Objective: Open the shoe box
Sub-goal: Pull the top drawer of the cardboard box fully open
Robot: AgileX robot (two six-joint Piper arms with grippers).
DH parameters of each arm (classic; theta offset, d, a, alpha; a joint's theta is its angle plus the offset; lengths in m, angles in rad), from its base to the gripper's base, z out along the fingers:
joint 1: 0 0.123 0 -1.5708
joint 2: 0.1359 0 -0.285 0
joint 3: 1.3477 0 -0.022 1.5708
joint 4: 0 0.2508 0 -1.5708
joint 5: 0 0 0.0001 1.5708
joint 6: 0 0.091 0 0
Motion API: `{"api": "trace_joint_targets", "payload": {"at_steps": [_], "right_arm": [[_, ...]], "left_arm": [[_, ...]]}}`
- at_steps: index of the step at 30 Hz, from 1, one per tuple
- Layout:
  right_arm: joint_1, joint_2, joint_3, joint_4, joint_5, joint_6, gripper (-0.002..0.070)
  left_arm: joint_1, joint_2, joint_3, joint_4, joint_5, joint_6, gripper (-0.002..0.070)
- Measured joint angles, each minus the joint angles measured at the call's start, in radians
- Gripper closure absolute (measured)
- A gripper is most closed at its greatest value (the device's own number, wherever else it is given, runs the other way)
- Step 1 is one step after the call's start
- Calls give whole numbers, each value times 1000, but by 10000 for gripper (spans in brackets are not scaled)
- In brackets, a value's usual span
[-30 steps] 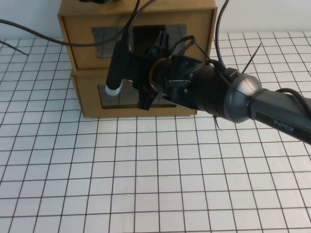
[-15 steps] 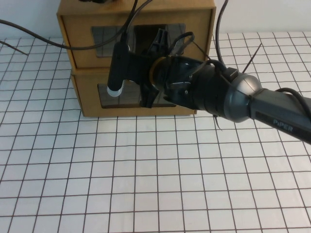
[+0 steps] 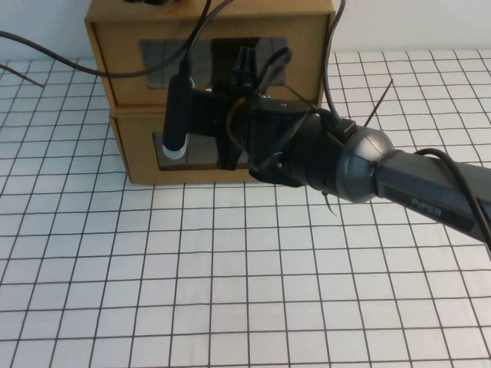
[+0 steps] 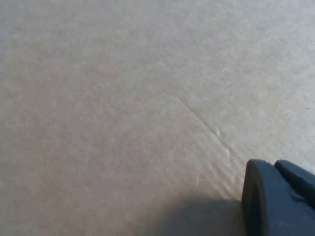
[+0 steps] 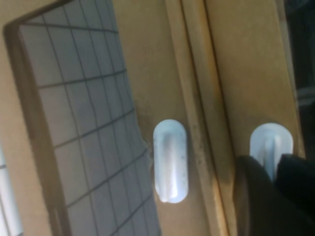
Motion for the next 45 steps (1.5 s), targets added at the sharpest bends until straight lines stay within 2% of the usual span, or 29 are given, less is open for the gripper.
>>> {"api": "trace_joint_targets", "payload": {"at_steps": [7,18,32,40,45], "right_arm": [[7,12,-2,-60,12,37,661],[39,-1,17,-92,66,44,664],[167,-229,335,-88,108,84,666],[283,-369,535,-77,143,184,666],[315,-401,575,-63,166,247,663]], "left_arm": [[0,0,0,2,0,0,677],[0,0,0,0,2,-2,677],[0,0,0,-9,12,-12,677],[0,0,0,-9,18,-19,677],[0,0,0,-9,24,-23,677]]}}
